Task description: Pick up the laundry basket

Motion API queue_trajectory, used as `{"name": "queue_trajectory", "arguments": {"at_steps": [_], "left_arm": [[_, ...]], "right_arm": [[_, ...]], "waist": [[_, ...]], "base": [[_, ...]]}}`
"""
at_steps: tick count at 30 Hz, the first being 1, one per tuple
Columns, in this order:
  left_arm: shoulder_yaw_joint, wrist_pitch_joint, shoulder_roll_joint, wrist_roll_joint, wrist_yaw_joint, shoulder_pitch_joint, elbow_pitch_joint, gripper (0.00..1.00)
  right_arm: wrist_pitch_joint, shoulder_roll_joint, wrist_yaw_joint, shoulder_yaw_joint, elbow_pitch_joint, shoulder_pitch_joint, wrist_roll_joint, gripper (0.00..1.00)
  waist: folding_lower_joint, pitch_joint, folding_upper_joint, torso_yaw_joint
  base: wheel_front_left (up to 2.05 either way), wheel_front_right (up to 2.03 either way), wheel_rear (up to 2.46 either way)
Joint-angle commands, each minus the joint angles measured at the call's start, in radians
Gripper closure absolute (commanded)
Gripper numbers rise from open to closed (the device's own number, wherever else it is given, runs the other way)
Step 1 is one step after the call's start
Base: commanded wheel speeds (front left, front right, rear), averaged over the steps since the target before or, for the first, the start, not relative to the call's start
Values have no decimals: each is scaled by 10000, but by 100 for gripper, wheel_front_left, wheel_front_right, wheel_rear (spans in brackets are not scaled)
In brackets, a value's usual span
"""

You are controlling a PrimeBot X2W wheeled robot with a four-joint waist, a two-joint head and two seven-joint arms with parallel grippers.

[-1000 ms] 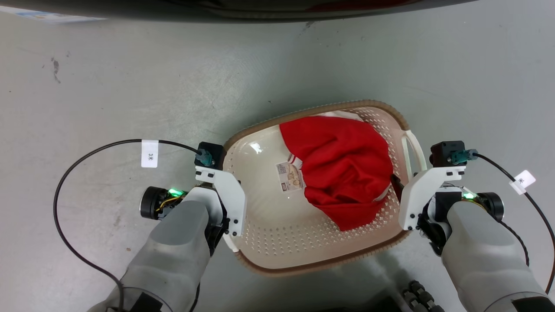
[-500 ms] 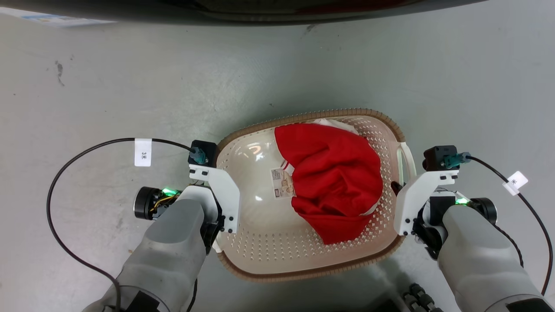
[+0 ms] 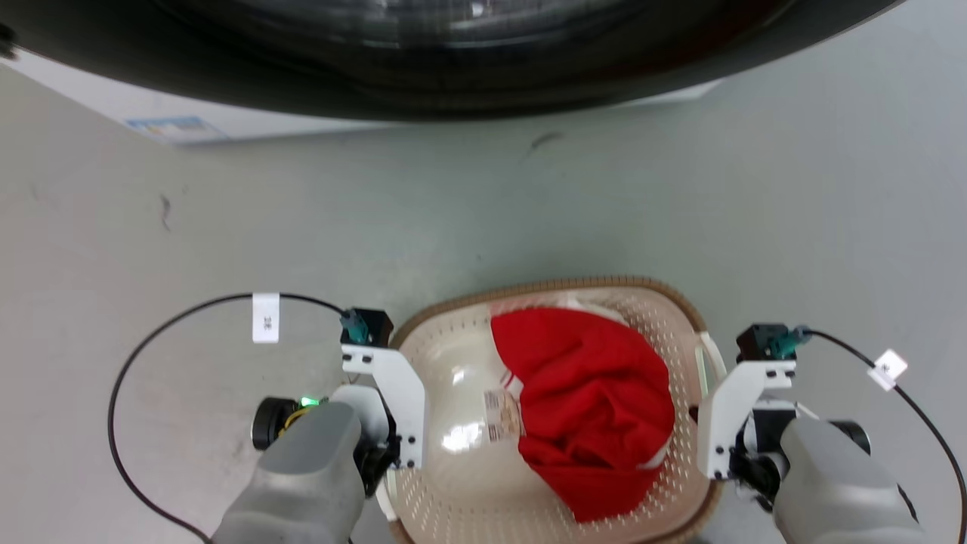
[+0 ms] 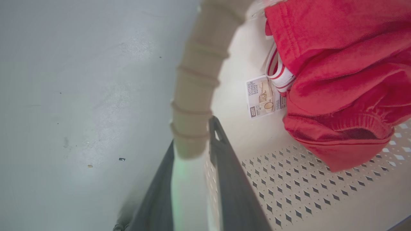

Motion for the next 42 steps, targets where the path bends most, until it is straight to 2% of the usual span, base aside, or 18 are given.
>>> {"name": "queue_trajectory", "arguments": {"at_steps": [1,7,17,32,42], "left_arm": [[-141,210,-130,-210,-228,280,-176,100],[-419,962,-121,-844,-261,782,-337,100],[-770,2165,-121,-1635,-326,951,-393,100],[-1076,3687,-166,-2384,-491,475,-60,100],[-1115,3916,-18,-2468,-568,353,246,100]], "right_arm": [[192,-138,-20,37,-36,221,137,100],[947,-330,-24,174,-33,654,459,100],[2205,-468,-25,414,-31,913,1005,100],[4361,-332,-17,1060,-447,513,2183,100],[5398,-288,-16,1539,-722,496,2833,100]], "waist": [[0,-905,0,41],[0,-2192,0,-15],[0,-3606,0,-62],[0,-5039,0,26],[0,-5779,0,251]], "base": [[0,0,0],[0,0,0],[0,0,0],[0,0,0],[0,0,0]]}}
